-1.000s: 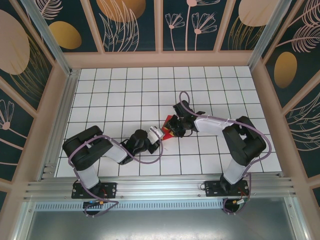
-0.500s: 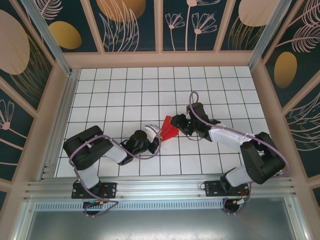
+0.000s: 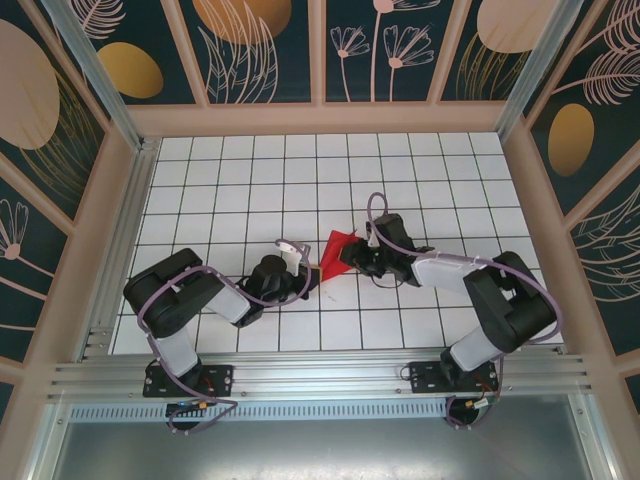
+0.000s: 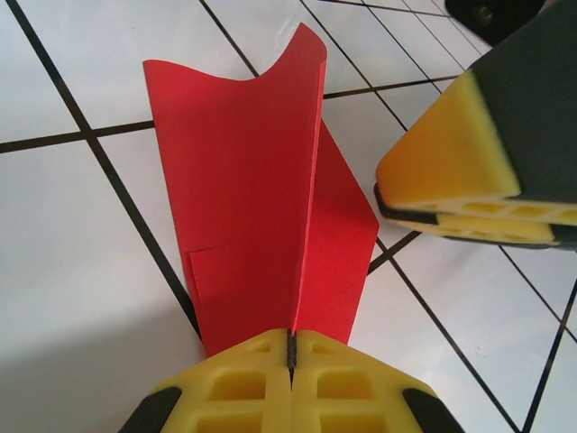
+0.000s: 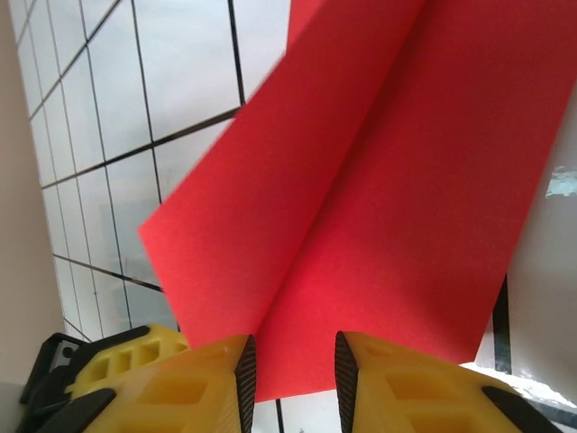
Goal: Fold a paper plane with a square sheet of paper (pick it up from the middle)
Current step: Fourth fold the wing at the center of the table.
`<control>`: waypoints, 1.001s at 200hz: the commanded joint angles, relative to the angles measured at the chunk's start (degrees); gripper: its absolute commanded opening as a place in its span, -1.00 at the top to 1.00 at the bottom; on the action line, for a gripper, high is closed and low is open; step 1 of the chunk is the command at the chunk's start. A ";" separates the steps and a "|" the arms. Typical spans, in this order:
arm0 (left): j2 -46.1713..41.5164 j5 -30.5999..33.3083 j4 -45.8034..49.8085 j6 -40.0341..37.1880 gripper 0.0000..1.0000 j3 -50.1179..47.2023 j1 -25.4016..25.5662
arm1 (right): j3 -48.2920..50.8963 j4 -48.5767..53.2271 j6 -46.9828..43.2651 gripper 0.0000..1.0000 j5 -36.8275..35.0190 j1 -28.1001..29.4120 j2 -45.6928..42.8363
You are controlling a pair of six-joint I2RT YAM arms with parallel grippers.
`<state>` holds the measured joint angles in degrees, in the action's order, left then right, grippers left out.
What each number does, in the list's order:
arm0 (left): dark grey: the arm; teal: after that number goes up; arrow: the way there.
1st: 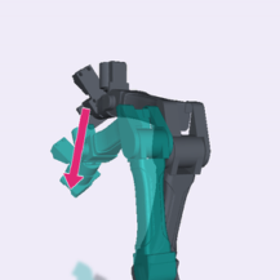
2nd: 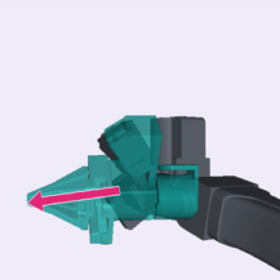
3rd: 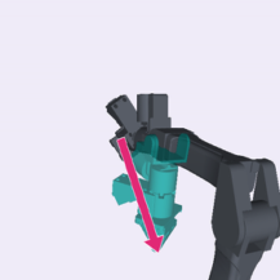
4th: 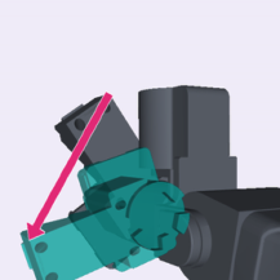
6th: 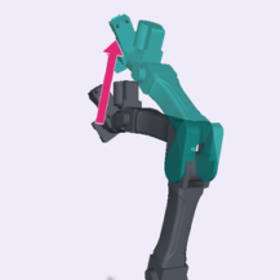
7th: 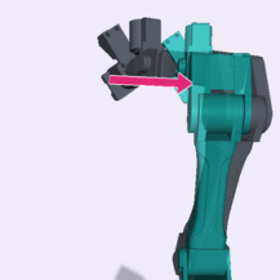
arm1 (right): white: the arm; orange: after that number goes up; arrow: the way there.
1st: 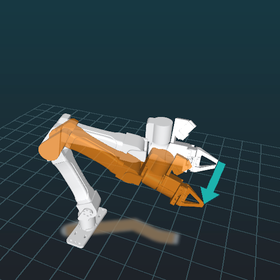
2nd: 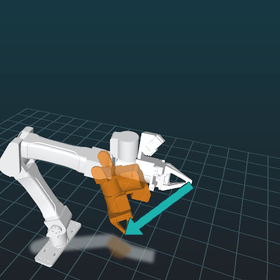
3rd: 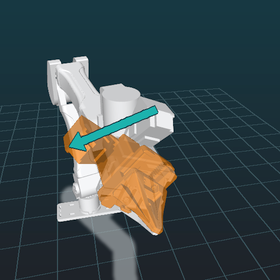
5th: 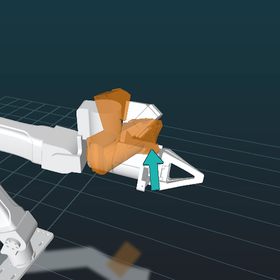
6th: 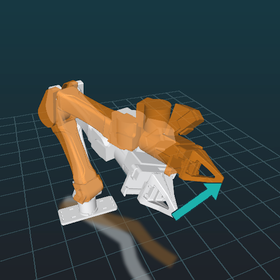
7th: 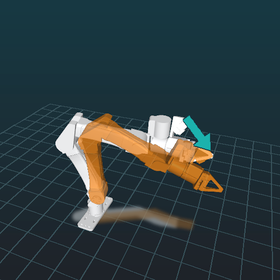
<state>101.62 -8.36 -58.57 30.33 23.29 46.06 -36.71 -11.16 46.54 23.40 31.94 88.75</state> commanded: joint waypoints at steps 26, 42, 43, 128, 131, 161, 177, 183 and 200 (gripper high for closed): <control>1.15 -1.88 -2.49 1.30 1.00 -0.35 -0.23 | -3.12 -3.34 -1.86 0.34 3.14 -0.27 3.94; 1.12 -1.57 -1.50 0.68 1.00 -0.36 -0.19 | -3.53 -4.11 -1.50 0.34 3.54 -0.27 4.86; 1.12 -1.57 -1.48 0.60 1.00 -0.35 -0.23 | -3.58 -4.12 -1.52 0.34 3.56 -0.24 4.94; 2.40 -2.43 2.96 -0.36 1.00 0.90 -0.23 | -4.07 -4.93 -1.20 0.24 3.48 -0.05 8.52; 2.51 -2.57 3.09 -0.36 1.00 1.00 -0.20 | -4.19 -4.66 -1.27 0.23 3.35 0.00 8.60; 2.97 -3.24 3.81 -0.02 1.00 1.76 -0.19 | -5.33 -1.42 -1.98 0.22 1.03 0.66 10.06; 2.77 -3.33 3.97 0.21 1.00 1.85 -0.25 | -6.03 0.18 -2.27 0.21 -0.19 0.97 10.64; 2.70 -3.35 4.03 0.38 1.00 1.93 -0.19 | -6.24 0.68 -2.37 0.21 -0.43 1.01 10.90; 2.22 -3.60 4.07 0.74 1.00 1.94 -0.20 | -6.70 1.71 -2.34 0.20 -1.13 1.17 11.58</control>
<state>103.68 -10.52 -55.59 31.14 24.36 46.06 -41.80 -12.36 45.47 24.88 32.62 98.48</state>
